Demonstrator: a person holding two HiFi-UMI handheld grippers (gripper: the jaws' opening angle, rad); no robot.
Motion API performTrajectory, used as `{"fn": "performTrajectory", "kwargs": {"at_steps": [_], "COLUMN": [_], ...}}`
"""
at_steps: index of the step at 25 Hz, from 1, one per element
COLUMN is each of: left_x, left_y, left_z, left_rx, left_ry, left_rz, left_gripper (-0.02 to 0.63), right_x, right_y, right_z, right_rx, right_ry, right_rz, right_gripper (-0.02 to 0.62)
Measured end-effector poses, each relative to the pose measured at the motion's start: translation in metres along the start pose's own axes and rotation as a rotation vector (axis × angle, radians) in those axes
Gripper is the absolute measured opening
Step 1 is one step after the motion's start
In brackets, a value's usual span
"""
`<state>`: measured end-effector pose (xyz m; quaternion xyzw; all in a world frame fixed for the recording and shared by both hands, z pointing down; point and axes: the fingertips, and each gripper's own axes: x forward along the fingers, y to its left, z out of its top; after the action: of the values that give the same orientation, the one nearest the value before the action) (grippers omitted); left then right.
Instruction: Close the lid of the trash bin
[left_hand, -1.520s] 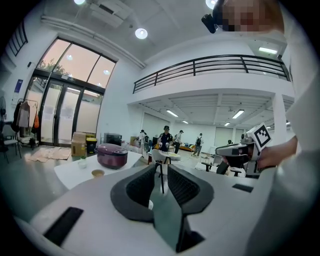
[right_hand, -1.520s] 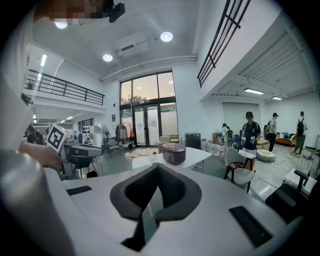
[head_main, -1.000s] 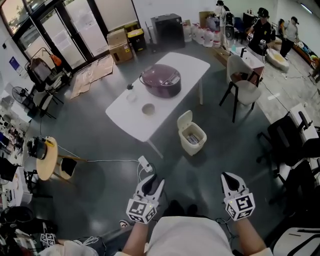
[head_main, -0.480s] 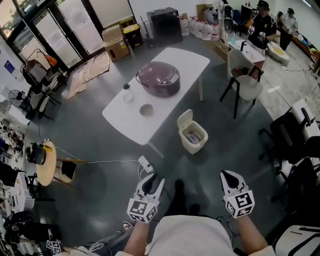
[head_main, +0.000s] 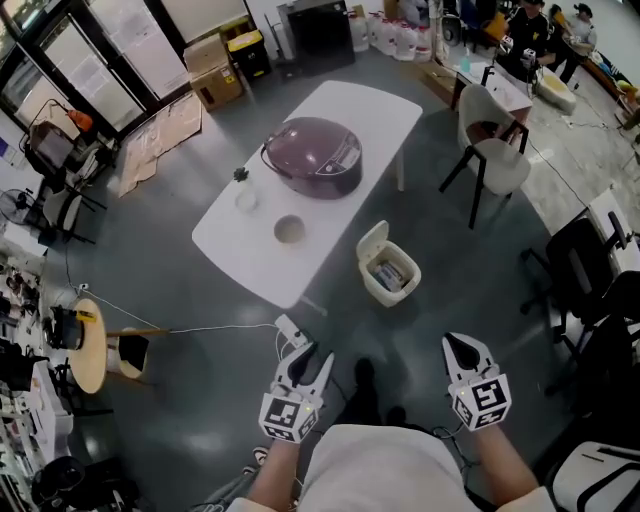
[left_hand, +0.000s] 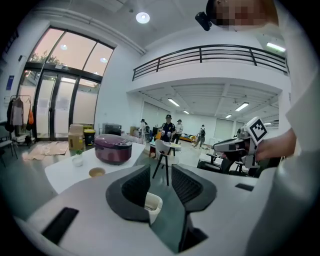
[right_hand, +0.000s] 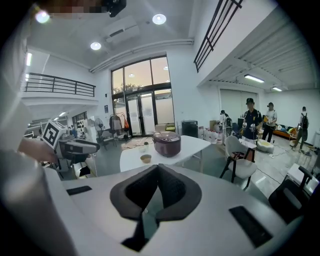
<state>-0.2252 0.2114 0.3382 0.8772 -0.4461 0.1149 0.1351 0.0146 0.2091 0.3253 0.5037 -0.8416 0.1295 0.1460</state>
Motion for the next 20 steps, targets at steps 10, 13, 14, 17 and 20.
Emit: {"fn": "performTrajectory", "kwargs": {"at_steps": [10,13,14,17,20], "left_x": [0.061,0.075,0.079,0.091,0.104], "left_y": [0.058,0.072,0.075,0.083,0.088], "left_z": [0.009,0.011,0.011,0.008,0.004], "left_rx": [0.043,0.054,0.057,0.052,0.041], "left_ry": [0.061,0.071,0.076,0.092,0.104], "left_rz": [-0.101,-0.122,-0.128,-0.137,-0.138], "left_gripper": [0.144,0.144,0.144,0.144,0.144], "right_x": [0.065,0.080,0.084,0.094,0.104], "right_y": [-0.019,-0.021,-0.022,-0.025,-0.034], "right_z": [0.014,0.014,0.012,0.008,0.006], "right_rx": [0.022,0.024,0.028,0.041,0.050], "right_ry": [0.039,0.053,0.058,0.076,0.086], "right_rz": [-0.081,-0.097,-0.099,-0.107,-0.114], "right_gripper": [0.012,0.012,0.012,0.012,0.012]}}
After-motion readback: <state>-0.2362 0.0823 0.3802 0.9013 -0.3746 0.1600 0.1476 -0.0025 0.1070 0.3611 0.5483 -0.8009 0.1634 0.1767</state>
